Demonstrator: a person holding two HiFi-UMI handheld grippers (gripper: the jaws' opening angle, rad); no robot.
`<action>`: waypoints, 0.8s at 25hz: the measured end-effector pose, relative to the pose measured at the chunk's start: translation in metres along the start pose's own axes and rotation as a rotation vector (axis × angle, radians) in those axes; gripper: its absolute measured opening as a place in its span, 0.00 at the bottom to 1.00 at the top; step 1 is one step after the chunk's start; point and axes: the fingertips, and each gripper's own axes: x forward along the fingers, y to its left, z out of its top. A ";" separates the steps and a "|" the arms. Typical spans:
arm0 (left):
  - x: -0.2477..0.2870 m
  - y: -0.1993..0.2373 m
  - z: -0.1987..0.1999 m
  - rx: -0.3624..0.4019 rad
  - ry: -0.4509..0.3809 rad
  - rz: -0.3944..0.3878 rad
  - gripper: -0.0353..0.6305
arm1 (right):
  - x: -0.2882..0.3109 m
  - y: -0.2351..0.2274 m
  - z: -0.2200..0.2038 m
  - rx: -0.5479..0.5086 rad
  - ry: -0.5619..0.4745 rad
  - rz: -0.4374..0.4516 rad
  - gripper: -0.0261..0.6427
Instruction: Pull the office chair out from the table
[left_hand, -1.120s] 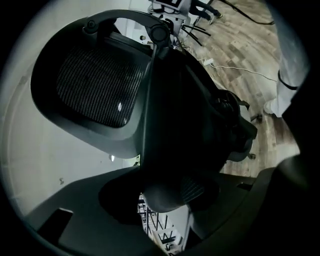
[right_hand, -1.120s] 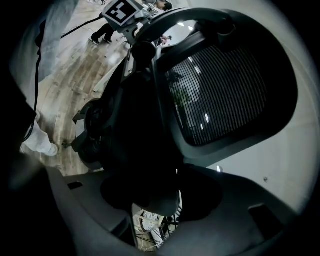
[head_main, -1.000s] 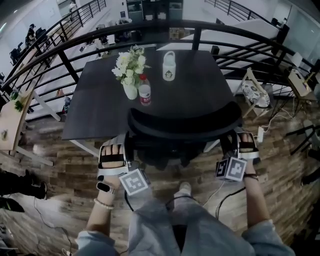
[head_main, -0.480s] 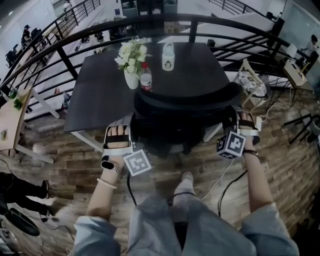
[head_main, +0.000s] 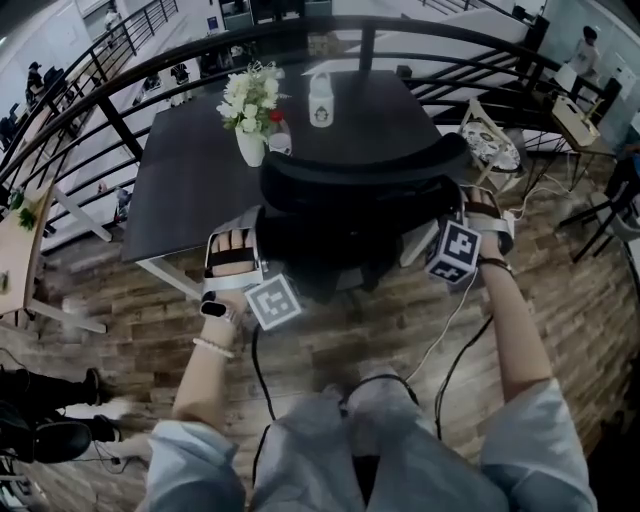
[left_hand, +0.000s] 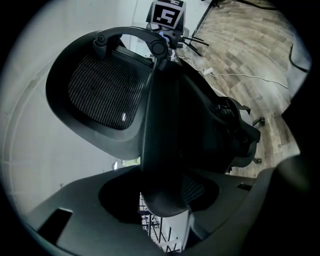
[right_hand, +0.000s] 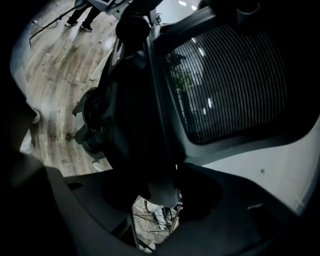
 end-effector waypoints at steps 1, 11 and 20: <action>0.000 -0.001 0.001 -0.005 0.000 -0.005 0.38 | 0.000 0.000 0.000 -0.001 0.001 0.002 0.35; -0.003 0.001 -0.004 0.030 0.061 0.014 0.38 | -0.005 0.005 -0.002 -0.016 -0.025 0.006 0.35; -0.016 -0.010 -0.008 0.011 0.094 -0.046 0.38 | -0.020 0.012 0.001 -0.037 -0.085 0.015 0.34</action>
